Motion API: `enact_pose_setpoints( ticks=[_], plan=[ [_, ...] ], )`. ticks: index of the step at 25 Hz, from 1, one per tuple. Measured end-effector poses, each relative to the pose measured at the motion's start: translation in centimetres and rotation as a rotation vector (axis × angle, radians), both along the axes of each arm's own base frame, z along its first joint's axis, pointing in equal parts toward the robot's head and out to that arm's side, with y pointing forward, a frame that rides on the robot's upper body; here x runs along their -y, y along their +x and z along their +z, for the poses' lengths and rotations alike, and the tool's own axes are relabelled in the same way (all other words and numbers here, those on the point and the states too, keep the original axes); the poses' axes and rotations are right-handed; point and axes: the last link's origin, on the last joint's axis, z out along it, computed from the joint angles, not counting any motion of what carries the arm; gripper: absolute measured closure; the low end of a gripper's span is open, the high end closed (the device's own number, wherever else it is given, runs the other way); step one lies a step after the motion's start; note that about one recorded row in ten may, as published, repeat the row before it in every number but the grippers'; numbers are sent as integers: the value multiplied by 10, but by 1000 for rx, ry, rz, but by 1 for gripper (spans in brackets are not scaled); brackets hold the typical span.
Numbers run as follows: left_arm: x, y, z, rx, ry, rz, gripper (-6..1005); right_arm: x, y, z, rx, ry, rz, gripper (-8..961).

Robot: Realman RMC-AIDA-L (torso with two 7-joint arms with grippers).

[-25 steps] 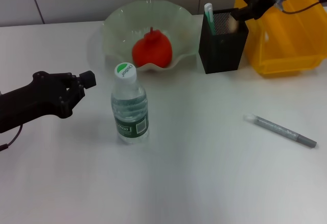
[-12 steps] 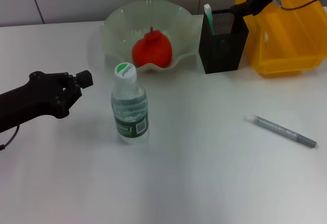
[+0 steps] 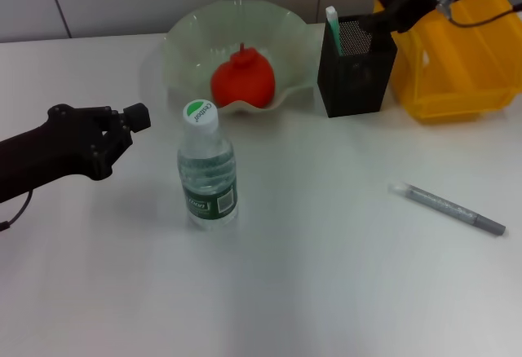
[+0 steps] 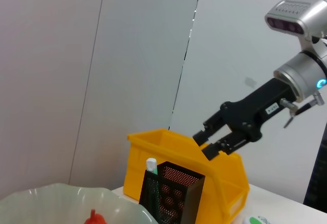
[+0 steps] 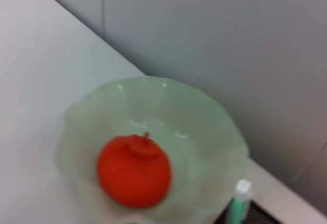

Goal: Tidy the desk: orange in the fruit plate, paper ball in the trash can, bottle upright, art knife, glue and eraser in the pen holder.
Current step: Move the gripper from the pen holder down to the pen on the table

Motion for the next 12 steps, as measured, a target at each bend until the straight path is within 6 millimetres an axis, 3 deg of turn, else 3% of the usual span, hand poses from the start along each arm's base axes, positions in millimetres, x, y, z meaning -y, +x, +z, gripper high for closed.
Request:
enact_pose_setpoints(
  ticks=[12],
  plan=[
    [-1,3,0,-2,-3,-10,934,38,10,-8,-126,-160,-176,490]
  ],
)
